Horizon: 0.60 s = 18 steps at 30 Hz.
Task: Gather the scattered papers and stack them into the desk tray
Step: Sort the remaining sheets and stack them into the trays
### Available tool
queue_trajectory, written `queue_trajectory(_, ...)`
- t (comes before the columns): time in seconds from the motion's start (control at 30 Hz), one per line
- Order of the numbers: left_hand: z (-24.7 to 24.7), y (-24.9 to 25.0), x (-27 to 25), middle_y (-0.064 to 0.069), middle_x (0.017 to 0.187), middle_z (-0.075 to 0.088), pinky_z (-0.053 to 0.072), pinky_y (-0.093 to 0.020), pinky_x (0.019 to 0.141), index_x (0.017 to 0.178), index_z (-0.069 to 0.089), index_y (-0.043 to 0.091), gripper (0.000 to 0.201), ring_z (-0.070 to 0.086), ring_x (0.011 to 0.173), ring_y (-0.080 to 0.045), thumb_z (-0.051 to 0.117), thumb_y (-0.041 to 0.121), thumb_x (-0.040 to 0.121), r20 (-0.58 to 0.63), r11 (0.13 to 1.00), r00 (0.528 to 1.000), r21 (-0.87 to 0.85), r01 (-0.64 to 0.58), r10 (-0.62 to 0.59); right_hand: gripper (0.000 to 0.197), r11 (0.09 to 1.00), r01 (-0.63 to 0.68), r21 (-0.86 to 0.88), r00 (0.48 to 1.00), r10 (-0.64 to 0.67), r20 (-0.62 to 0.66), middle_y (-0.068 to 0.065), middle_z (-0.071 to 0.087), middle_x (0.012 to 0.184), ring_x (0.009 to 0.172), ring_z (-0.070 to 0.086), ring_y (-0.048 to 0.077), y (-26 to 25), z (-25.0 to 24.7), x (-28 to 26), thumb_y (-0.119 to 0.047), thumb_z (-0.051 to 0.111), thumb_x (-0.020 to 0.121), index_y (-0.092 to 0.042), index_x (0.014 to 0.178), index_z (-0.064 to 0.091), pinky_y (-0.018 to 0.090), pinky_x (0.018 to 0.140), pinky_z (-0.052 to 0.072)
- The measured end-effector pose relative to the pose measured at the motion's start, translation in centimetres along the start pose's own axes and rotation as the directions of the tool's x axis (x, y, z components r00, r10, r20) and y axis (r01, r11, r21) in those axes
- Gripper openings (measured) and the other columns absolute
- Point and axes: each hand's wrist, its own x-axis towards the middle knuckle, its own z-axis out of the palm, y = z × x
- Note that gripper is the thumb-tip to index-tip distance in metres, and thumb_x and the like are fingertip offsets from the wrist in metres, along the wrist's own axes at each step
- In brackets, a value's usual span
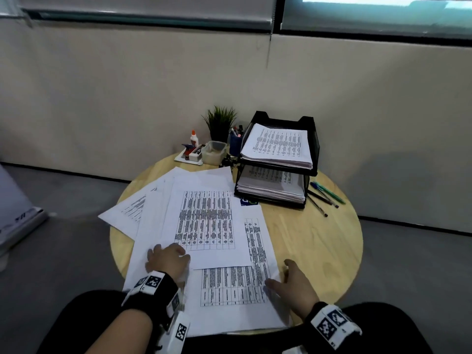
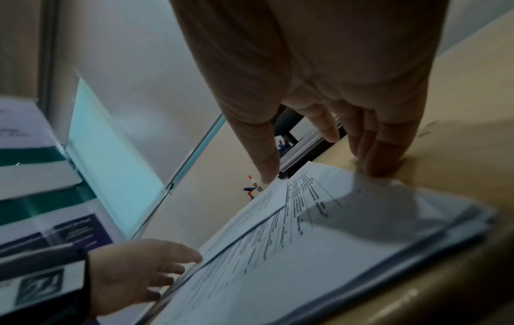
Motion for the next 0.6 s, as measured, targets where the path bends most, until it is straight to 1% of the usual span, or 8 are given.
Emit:
queue_trajectory(0.07,-0.3,-0.1,0.6,-0.013,0.117,0.053,0.041,-0.037,0.101,0.107,0.062,0.022,0.033,0.047,0.119,-0.033,0.063,0.038,0.077,-0.014,0.999,0.999,-0.025,0.031,-0.032,0.1,0.996,0.012,-0.092,1.0,-0.013,-0.003,0.013,0.055,0.128,0.119,0.05,0.029,-0.2,0.6,0.2,-0.06,0.064,0.061,-0.005,0.137,0.033,0.032,0.095,0.041)
queue_trajectory(0.1,-0.4,-0.1,0.8,-0.013,0.121,0.051,0.041,-0.036,0.099,0.113,0.057,0.018,0.041,0.046,0.119,-0.033,0.064,0.037,0.078,-0.024,0.999,0.998,-0.012,0.051,-0.051,0.106,0.988,0.018,-0.152,1.0,-0.018,0.002,0.012,0.056,0.123,0.116,0.051,0.029,-0.3,0.9,0.3,-0.067,0.057,0.052,-0.005,0.134,0.034,0.033,0.093,0.04)
queue_trajectory(0.13,-0.6,0.0,1.0,-0.013,0.124,0.049,0.04,-0.037,0.097,0.119,0.052,0.015,0.048,0.045,0.119,-0.034,0.065,0.035,0.077,-0.028,0.997,0.997,0.015,0.079,-0.078,0.107,0.976,0.021,-0.218,1.0,-0.019,0.01,0.011,0.056,0.12,0.114,0.05,0.029,-0.4,1.2,0.3,-0.069,0.054,0.049,-0.005,0.132,0.033,0.033,0.092,0.039)
queue_trajectory(0.2,-1.0,0.3,1.2,-0.015,0.128,0.045,0.039,-0.039,0.097,0.124,0.043,0.009,0.061,0.042,0.121,-0.034,0.069,0.032,0.074,-0.011,0.991,0.993,0.059,0.121,-0.12,0.104,0.942,0.018,-0.335,1.0,-0.016,0.009,0.01,0.051,0.124,0.116,0.047,0.029,-0.7,1.8,0.4,-0.061,0.063,0.06,-0.003,0.137,0.026,0.034,0.096,0.036)
queue_trajectory(0.27,-1.2,0.2,1.8,-0.018,0.131,0.041,0.04,-0.039,0.098,0.126,0.039,0.006,0.073,0.041,0.123,-0.034,0.075,0.034,0.07,0.029,0.986,0.987,0.058,0.153,-0.155,0.107,0.905,0.01,-0.426,1.0,-0.021,-0.023,0.011,0.045,0.132,0.122,0.043,0.03,-1.0,2.4,0.4,-0.05,0.068,0.07,0.0,0.145,0.01,0.036,0.104,0.03)
queue_trajectory(0.37,-1.4,0.0,2.6,-0.021,0.132,0.044,0.042,-0.039,0.099,0.127,0.039,0.001,0.079,0.044,0.122,-0.035,0.08,0.035,0.068,0.084,0.985,0.981,0.027,0.173,-0.174,0.115,0.894,-0.029,-0.447,0.999,0.006,-0.052,0.016,0.037,0.139,0.128,0.039,0.032,-1.6,2.8,0.3,-0.04,0.07,0.076,0.005,0.146,-0.01,0.036,0.108,0.028)
queue_trajectory(0.5,-1.5,-0.3,3.0,-0.018,0.126,0.053,0.044,-0.036,0.092,0.124,0.038,-0.001,0.074,0.051,0.117,-0.034,0.079,0.029,0.07,0.096,0.984,0.98,-0.034,0.177,-0.173,0.114,0.928,-0.073,-0.367,0.997,0.062,-0.042,0.018,0.035,0.14,0.128,0.039,0.034,-2.1,2.7,0.3,-0.032,0.072,0.076,0.004,0.146,-0.011,0.033,0.105,0.035)
queue_trajectory(0.6,-1.4,-0.6,3.1,-0.016,0.121,0.057,0.046,-0.033,0.086,0.122,0.043,0.0,0.066,0.055,0.11,-0.032,0.078,0.024,0.071,0.111,0.983,0.984,-0.099,0.152,-0.141,0.119,0.941,-0.108,-0.319,0.993,0.115,0.001,0.017,0.042,0.137,0.126,0.044,0.032,-1.9,2.8,0.6,-0.041,0.08,0.066,0.002,0.146,0.003,0.034,0.102,0.04)
